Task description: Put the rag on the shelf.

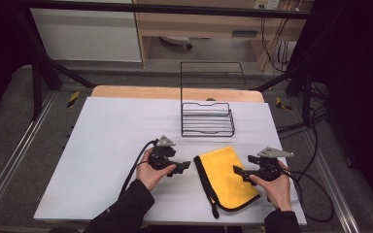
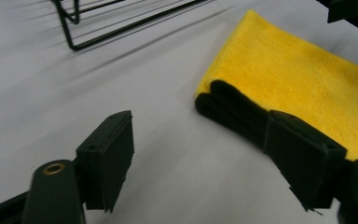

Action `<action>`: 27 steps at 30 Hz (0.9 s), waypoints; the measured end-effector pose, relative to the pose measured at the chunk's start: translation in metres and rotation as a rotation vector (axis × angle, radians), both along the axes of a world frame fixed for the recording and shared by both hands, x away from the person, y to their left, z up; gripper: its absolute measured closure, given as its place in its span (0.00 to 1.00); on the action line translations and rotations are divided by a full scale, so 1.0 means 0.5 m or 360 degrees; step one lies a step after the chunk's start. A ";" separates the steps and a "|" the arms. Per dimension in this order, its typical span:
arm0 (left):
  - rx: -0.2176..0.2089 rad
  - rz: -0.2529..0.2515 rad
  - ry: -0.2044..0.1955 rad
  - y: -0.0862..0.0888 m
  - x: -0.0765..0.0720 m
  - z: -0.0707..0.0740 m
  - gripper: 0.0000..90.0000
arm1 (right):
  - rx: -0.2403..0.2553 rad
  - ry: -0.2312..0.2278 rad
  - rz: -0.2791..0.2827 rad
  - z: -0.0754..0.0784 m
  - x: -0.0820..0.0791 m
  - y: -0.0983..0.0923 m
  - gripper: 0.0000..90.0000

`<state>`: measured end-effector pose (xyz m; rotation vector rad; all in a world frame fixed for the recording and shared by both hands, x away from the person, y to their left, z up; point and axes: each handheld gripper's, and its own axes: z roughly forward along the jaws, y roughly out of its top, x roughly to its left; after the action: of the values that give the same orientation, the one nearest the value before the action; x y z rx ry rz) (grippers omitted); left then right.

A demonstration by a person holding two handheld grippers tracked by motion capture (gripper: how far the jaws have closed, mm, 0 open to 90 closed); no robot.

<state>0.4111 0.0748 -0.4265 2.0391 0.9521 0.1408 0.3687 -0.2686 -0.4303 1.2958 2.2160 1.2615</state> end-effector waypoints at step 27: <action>0.0065 0.0038 0.0152 -0.104 0.043 -0.045 0.68 | 0.0015 0.0028 -0.0022 -0.007 0.013 -0.004 0.19</action>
<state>0.4325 0.0230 -0.4489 2.0881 1.0408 0.0765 0.3754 -0.2704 -0.4338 1.3285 2.2116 1.2622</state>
